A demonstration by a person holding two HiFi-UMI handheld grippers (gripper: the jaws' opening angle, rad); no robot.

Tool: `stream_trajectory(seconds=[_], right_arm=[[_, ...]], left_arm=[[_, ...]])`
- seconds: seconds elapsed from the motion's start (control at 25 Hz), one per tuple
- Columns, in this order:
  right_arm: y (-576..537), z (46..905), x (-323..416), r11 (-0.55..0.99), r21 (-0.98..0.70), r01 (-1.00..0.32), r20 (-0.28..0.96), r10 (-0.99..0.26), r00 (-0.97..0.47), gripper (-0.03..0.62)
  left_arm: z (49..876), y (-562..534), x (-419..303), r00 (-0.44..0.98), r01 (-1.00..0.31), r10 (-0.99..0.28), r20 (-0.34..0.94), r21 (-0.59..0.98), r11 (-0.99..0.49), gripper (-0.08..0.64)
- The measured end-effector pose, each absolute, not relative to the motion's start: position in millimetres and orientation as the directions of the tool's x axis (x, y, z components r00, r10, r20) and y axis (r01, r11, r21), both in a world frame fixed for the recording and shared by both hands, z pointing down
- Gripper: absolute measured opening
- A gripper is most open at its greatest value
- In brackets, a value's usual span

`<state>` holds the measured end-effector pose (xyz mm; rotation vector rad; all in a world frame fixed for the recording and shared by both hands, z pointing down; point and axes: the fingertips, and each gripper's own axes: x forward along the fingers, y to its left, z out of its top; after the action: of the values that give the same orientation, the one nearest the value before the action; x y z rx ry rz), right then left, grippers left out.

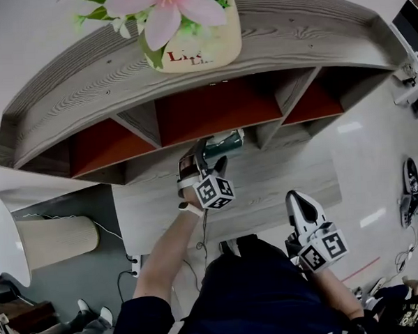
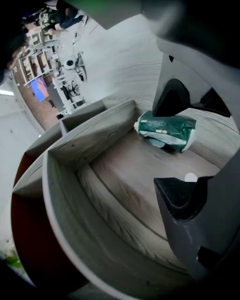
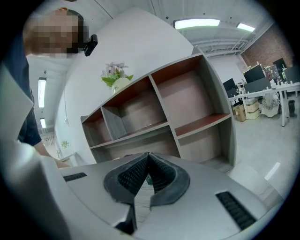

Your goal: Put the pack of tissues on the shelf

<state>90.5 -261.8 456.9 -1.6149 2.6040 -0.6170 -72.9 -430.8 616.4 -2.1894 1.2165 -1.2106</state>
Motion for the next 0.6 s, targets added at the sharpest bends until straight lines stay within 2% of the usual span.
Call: stream_trajectory(seconds=[0.24,0.32,0.44,0.6], right_arm=[[-260.6,451.1,81.5,0.402,-0.330,-0.854,0.169,-0.865,-0.473,0.005],[-258.8,448.7,79.5,0.405,-0.327,-0.854,0.161,-0.867,-0.472,0.005],[-253.1,444.9,75.3,0.409,-0.326,-0.853,0.153,-0.867,-0.474,0.004],[-250.9,437.3,66.5,0.427,-0.323,-0.845,0.127,-0.865,-0.485,0.005]], left_arm=[[542.7,-388.1,-75.6,0.362,-0.631,-0.842,0.400,-0.560,-0.537,0.407],[521.1,-367.4,-72.4,0.411,-0.667,-0.831,0.376,-0.497,-0.555,0.346],[492.0,-335.3,-70.9,0.467,-0.721,-0.817,0.339,-0.389,-0.574,0.202],[460.4,-305.7,-77.7,0.488,-0.775,-0.825,0.286,-0.292,-0.560,0.139]])
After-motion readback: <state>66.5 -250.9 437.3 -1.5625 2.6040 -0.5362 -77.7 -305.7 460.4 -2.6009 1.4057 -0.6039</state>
